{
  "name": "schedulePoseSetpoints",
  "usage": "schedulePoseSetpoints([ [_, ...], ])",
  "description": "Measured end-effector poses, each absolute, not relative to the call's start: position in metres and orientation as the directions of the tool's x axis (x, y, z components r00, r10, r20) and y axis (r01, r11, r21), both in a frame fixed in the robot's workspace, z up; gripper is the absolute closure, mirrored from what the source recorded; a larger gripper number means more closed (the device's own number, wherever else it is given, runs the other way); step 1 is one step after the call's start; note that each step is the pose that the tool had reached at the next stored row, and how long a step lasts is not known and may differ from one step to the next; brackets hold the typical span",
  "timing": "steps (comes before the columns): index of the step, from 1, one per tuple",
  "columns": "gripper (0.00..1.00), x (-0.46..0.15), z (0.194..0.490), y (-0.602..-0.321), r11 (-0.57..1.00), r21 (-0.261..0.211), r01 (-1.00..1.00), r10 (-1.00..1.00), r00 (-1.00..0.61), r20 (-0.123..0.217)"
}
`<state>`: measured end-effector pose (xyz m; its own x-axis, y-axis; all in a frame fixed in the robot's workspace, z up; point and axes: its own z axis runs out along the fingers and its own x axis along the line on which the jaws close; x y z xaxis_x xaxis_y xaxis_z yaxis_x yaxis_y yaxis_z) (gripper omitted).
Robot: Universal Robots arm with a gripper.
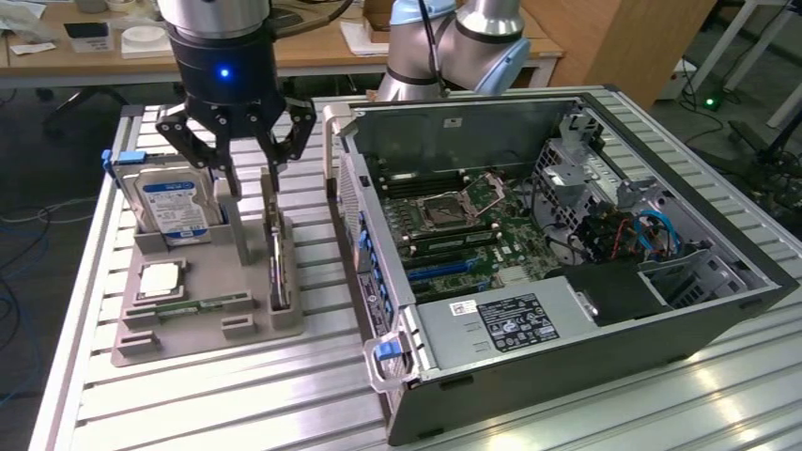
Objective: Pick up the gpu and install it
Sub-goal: 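Pick up the gpu and move the gpu toward the slot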
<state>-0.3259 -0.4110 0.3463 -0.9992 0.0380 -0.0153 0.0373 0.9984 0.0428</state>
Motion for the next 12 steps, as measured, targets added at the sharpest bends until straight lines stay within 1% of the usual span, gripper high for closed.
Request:
schedulePoseSetpoints([
  [12,0.53,-0.326,0.334,-0.411,0.998,0.043,0.037,0.038,-0.999,-0.015],
])
